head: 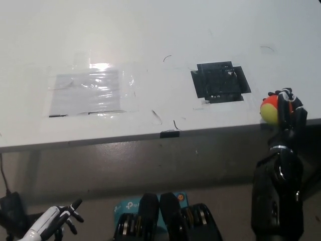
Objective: The robot uses right hand to squeeze a small tennis ball placed on the black area of the table
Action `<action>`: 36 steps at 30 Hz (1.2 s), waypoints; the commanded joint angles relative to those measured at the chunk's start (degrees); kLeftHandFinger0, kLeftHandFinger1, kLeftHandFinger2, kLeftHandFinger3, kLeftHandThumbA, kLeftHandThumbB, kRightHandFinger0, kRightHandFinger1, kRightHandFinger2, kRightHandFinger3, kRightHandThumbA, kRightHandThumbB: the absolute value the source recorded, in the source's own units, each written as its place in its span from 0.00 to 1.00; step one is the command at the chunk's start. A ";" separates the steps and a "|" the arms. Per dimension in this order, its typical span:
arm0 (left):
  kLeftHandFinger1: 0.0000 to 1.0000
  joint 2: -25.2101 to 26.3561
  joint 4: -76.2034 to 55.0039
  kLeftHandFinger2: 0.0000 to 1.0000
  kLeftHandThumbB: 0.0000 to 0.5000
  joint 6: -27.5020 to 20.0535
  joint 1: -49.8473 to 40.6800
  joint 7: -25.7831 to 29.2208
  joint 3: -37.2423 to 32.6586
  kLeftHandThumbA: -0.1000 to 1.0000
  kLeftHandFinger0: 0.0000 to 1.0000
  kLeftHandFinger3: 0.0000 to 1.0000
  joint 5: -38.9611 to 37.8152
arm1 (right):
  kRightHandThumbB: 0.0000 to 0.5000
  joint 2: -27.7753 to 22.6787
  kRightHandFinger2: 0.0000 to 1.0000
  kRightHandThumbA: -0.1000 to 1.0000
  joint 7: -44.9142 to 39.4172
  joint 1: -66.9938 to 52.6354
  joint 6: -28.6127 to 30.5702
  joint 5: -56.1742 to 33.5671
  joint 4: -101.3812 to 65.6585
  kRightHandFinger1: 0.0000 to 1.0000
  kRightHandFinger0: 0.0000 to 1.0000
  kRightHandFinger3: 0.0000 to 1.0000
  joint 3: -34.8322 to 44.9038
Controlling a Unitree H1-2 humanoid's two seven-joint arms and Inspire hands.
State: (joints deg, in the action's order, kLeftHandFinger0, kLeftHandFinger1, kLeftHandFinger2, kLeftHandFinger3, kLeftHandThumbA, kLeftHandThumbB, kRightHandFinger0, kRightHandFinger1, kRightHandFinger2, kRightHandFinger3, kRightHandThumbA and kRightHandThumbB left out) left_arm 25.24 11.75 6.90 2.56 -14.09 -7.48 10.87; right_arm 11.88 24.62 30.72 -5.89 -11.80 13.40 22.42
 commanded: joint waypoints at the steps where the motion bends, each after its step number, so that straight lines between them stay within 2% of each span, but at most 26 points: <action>1: 0.17 1.96 -1.00 0.38 1.00 -3.96 -0.05 -0.06 1.30 1.00 0.20 0.50 -0.53 | 0.00 4.11 0.20 0.00 -1.78 3.44 -6.28 -23.03 -12.50 0.00 0.00 0.30 5.92; 3: 0.19 1.98 -1.58 0.41 0.96 -3.41 -0.21 -0.03 1.16 1.00 0.22 0.55 -0.20 | 0.00 4.19 0.20 0.00 -1.54 3.31 -6.91 -23.57 -13.06 0.00 0.00 0.30 6.30; 7: 0.14 1.88 -1.38 0.35 0.98 -3.61 -0.10 0.07 1.03 1.00 0.17 0.49 -0.03 | 0.00 4.13 0.21 0.00 -2.40 2.64 -7.59 -24.87 -13.59 0.00 0.00 0.30 6.61; 10: 0.11 1.92 -0.83 0.33 0.97 -3.95 0.23 0.04 0.83 1.00 0.14 0.50 0.16 | 0.00 4.09 0.24 0.00 -2.33 2.20 -8.53 -25.45 -14.15 0.00 0.00 0.37 6.66; 14: 0.15 1.85 -0.97 0.37 0.94 -3.66 0.39 -0.27 1.02 1.00 0.19 0.53 -0.28 | 0.00 3.88 0.27 0.00 -1.07 2.55 -9.14 -26.11 -13.75 0.00 0.00 0.41 6.98; 16: 0.17 1.82 -1.14 0.40 0.95 -3.23 0.65 -0.43 0.87 1.00 0.21 0.56 -0.03 | 0.00 3.60 0.26 0.00 -1.16 2.61 -9.26 -26.49 -13.64 0.00 0.00 0.45 6.77; 20: 0.17 1.74 -1.22 0.38 0.93 -3.60 0.75 -0.59 0.77 1.00 0.19 0.52 -0.02 | 0.00 2.34 0.26 0.00 -1.62 2.67 -8.41 -23.39 -12.56 0.00 0.00 0.43 4.59; 21: 0.16 1.78 -1.56 0.37 0.94 -3.23 0.74 -0.66 0.79 1.00 0.19 0.49 0.02 | 0.09 1.05 0.26 0.00 -2.76 3.55 -8.46 -22.01 -11.36 0.00 0.00 0.42 3.23; 23: 0.17 1.79 -1.90 0.37 0.94 -2.69 0.76 -0.68 0.94 1.00 0.20 0.49 -0.02 | 0.06 -0.19 0.26 0.00 -3.41 4.39 -8.64 -21.33 -10.36 0.00 0.00 0.41 1.87; 24: 0.16 1.76 -1.84 0.36 0.95 -2.74 0.70 -0.74 0.93 1.00 0.20 0.49 -0.12 | 0.08 -0.78 0.27 0.00 -3.66 4.48 -8.54 -20.83 -10.08 0.00 0.00 0.42 1.11; 25: 0.15 1.80 -1.64 0.36 0.96 -3.02 0.65 -0.83 0.78 1.00 0.19 0.47 -0.03 | 0.14 -4.98 0.29 0.00 -5.71 5.96 -10.03 -14.75 -7.86 0.00 0.00 0.45 -3.95; 26: 0.15 1.80 -1.64 0.36 0.96 -3.02 0.65 -0.83 0.79 1.00 0.18 0.47 -0.02 | 0.15 -5.18 0.29 0.00 -5.53 5.91 -9.87 -14.95 -7.80 0.00 0.00 0.45 -4.30; 27: 0.16 1.77 -1.60 0.37 0.95 -3.08 0.63 -0.83 0.81 1.00 0.19 0.50 -0.09 | 0.10 -8.08 0.33 0.00 -7.68 6.29 -10.40 -11.95 -6.58 0.00 0.00 0.49 -8.12; 28: 0.15 1.79 -1.47 0.36 0.95 -3.05 0.73 -0.81 0.72 1.00 0.18 0.49 0.08 | 0.21 -9.59 0.37 0.00 -8.08 7.09 -10.20 -9.89 -5.31 0.00 0.00 0.48 -10.11; 29: 0.14 1.84 -1.49 0.36 0.94 -3.15 0.73 -0.72 0.60 1.00 0.17 0.50 0.34 | 0.28 -11.90 0.38 0.00 -8.76 7.95 -8.31 -6.23 -3.15 0.00 0.00 0.49 -13.55; 30: 0.15 1.68 -1.64 0.36 0.94 -2.58 0.67 -0.75 0.45 1.00 0.18 0.48 0.49 | 0.38 -13.90 0.36 0.00 -8.18 8.90 -8.19 -2.56 -1.59 0.00 0.00 0.42 -16.66; 31: 0.15 1.62 -1.49 0.36 0.92 -2.80 0.64 -0.74 0.52 1.00 0.18 0.48 0.31 | 0.43 -15.48 0.36 0.00 -8.90 10.00 -6.42 -0.42 0.85 0.00 0.00 0.39 -19.01; 33: 0.16 1.76 -1.47 0.38 0.94 -2.68 0.53 -0.75 0.31 1.00 0.20 0.56 0.65 | 0.59 -19.58 0.36 0.00 -7.31 13.61 -2.19 10.70 7.34 0.00 0.00 0.29 -27.33; 35: 0.15 1.75 -1.60 0.36 0.94 -2.71 0.29 -0.66 0.26 1.00 0.19 0.57 0.74 | 0.64 -21.79 0.33 0.00 -6.33 15.36 1.26 16.33 11.01 0.00 0.00 0.22 -32.14; 36: 0.15 1.77 -1.53 0.36 0.93 -2.66 0.33 -0.68 0.21 1.00 0.19 0.59 0.78 | 0.62 -22.66 0.34 0.00 -5.94 16.24 1.53 18.71 12.28 0.00 0.00 0.21 -34.29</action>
State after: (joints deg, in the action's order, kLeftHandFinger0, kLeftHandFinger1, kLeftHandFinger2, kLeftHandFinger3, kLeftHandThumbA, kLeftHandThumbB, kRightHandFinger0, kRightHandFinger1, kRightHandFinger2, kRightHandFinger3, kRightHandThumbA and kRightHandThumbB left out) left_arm 25.24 11.60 5.64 2.81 -14.09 -7.29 10.91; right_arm -3.58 21.04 36.99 -14.18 -19.63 17.13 4.06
